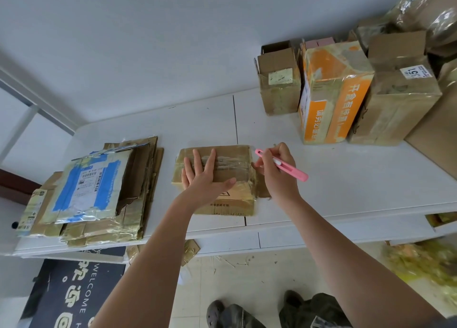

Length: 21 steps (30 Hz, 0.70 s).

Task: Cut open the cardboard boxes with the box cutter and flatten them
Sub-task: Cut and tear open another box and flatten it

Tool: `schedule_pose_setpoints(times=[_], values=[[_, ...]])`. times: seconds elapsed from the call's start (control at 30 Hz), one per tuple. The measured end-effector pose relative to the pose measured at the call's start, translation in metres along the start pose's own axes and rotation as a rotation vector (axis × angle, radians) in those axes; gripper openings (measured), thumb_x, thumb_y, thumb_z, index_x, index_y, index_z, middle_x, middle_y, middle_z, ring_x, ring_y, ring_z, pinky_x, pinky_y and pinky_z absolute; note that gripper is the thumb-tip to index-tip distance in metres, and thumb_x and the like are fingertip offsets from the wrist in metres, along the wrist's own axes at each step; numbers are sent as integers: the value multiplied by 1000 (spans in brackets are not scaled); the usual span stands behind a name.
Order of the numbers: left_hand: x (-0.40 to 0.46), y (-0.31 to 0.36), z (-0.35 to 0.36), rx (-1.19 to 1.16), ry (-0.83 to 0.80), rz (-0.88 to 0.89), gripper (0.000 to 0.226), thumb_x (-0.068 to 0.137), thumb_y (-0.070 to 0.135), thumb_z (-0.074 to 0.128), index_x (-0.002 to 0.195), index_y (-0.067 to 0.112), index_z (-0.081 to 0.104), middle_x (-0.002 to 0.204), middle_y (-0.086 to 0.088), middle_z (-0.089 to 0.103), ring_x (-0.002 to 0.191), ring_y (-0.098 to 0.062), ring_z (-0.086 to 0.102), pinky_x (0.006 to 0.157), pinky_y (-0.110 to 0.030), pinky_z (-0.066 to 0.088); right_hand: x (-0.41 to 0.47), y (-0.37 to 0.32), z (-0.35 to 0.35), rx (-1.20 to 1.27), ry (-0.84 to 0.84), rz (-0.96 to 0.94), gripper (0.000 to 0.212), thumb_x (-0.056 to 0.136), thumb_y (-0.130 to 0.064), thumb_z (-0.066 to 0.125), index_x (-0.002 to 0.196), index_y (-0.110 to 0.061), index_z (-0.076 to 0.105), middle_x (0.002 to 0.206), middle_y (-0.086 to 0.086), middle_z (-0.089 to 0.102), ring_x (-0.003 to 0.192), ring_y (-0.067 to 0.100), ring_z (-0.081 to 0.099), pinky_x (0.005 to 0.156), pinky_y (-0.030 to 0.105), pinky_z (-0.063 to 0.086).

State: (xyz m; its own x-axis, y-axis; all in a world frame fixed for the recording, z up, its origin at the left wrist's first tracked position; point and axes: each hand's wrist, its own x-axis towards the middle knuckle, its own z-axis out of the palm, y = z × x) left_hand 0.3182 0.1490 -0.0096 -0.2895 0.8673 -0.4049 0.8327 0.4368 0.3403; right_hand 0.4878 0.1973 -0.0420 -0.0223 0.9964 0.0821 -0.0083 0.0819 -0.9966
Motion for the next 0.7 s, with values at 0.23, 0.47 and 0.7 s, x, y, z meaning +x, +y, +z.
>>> schedule_pose_setpoints(times=[0.23, 0.47, 0.7], values=[[-3, 0, 0, 17, -2, 3, 96, 88, 65, 52, 154, 39, -13, 156, -1, -37, 142, -27, -36, 116, -45, -17, -12, -1, -7, -50, -98, -2, 17, 100, -8, 51, 87, 3, 49, 66, 2, 61, 60, 1, 61, 58, 26, 50], [-4, -2, 0, 18, -11, 15, 95, 89, 64, 52, 153, 39, -14, 155, -2, -39, 141, -27, -38, 116, -45, -18, -27, -4, -17, -21, -183, -24, 15, 99, 0, 49, 86, 7, 47, 64, 3, 58, 56, 4, 57, 52, 21, 49], [-3, -7, 0, 65, -12, 33, 95, 89, 67, 48, 153, 38, -16, 155, -5, -39, 141, -29, -36, 117, -45, -16, -34, -4, -21, -19, -198, -50, 20, 99, -1, 51, 81, -5, 44, 66, -1, 60, 76, 21, 70, 67, 48, 58]])
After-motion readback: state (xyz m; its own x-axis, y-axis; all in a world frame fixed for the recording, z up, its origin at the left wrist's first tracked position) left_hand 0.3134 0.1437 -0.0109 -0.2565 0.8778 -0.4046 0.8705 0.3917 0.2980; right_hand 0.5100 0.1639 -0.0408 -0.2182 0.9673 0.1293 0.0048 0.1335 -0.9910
